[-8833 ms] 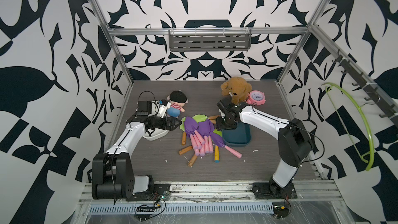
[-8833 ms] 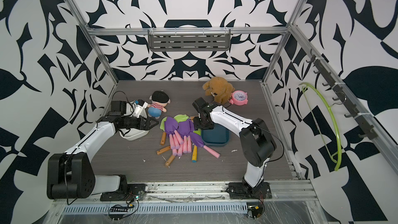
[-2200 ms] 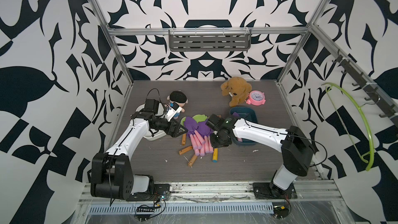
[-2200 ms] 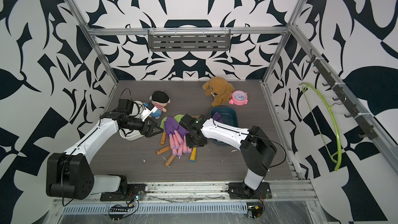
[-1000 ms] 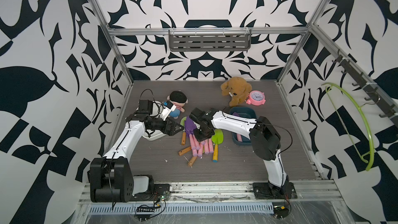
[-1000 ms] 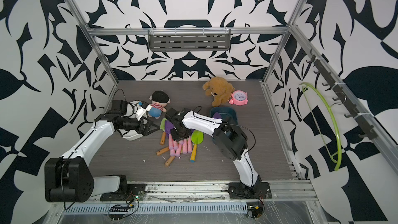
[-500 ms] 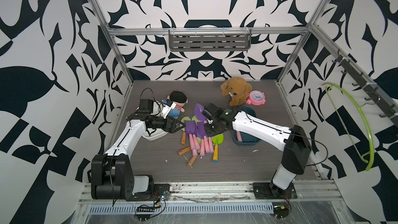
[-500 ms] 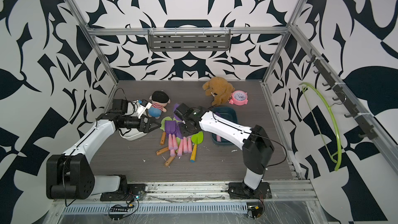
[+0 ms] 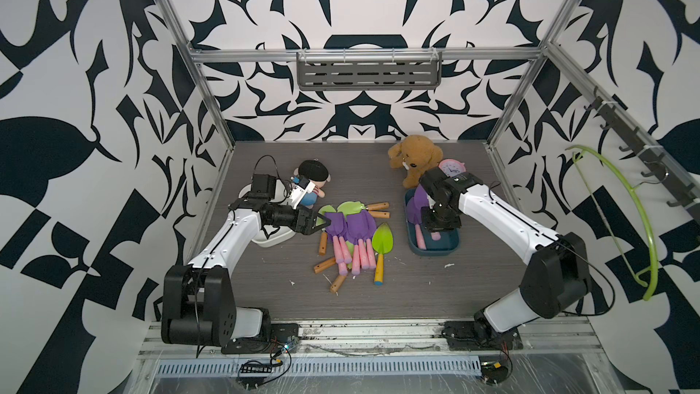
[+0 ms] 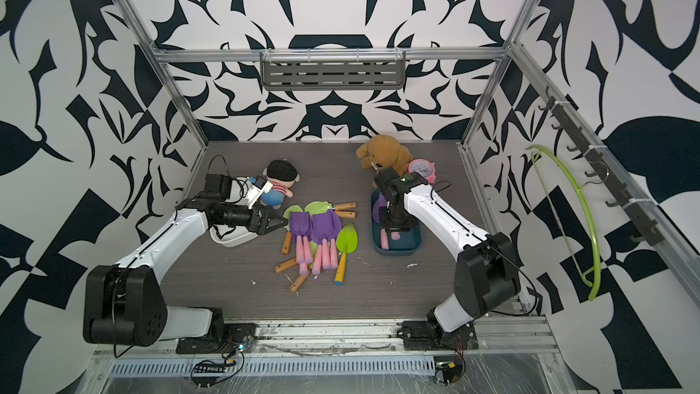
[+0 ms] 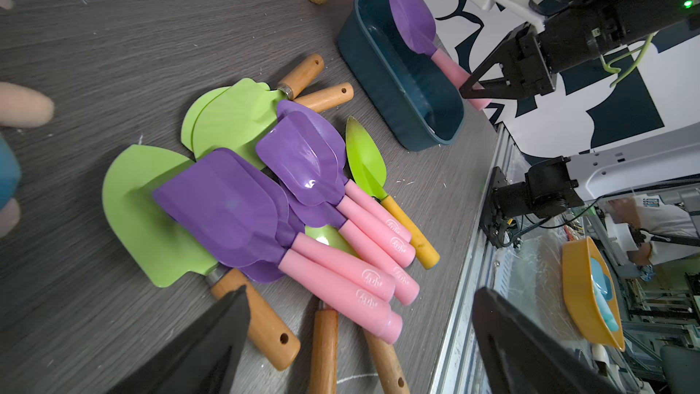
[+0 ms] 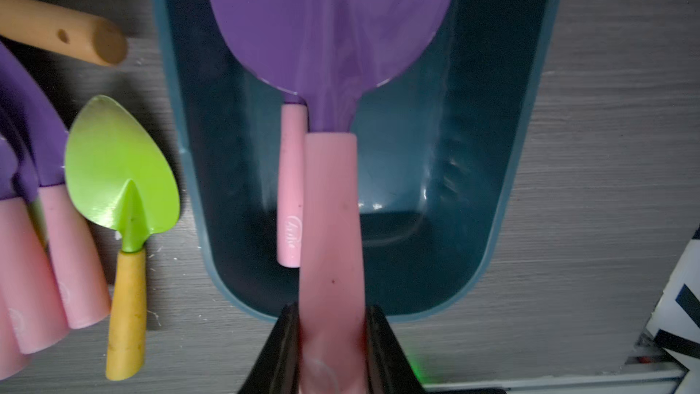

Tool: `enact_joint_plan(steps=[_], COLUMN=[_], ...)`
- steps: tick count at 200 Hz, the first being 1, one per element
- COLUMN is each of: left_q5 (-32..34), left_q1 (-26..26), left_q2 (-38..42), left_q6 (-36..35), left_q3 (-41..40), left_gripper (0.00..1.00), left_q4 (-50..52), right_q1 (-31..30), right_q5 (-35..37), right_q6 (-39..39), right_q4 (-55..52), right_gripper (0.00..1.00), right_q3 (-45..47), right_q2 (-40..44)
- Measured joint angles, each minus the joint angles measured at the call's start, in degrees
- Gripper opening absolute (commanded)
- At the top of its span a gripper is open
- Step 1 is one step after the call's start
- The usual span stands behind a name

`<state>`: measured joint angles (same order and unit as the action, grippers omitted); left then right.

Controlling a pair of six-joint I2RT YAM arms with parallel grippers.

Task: Sort the small shovels by color and place them into the storage box
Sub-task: Place the shovel in the storage box.

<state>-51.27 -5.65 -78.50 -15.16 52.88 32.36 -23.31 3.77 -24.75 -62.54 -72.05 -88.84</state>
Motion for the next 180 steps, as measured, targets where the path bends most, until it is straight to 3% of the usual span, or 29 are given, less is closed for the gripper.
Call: enact_joint_plan(steps=[60, 124, 180], left_q5=[0.0, 0.3, 0.6], left_q1=[0.0, 0.0, 0.0], left_q2=[0.0, 0.0, 0.0], left_q6=[0.0, 0.0, 0.0], left_q3=[0.0, 0.0, 0.0], left_gripper=[0.99, 0.99, 0.99], left_q4=[0.0, 0.0, 0.0], right_q1=[5.2, 6.4, 6.7], right_q5=[-0.1, -1.3, -1.0], right_q6=[3.2, 5.9, 6.6], right_q4=[0.2, 4.0, 6.1], right_gripper=[0.11, 0.14, 0.25], right_q3=[0.1, 0.1, 0.1], right_q2=[-5.7, -10.3, -13.2])
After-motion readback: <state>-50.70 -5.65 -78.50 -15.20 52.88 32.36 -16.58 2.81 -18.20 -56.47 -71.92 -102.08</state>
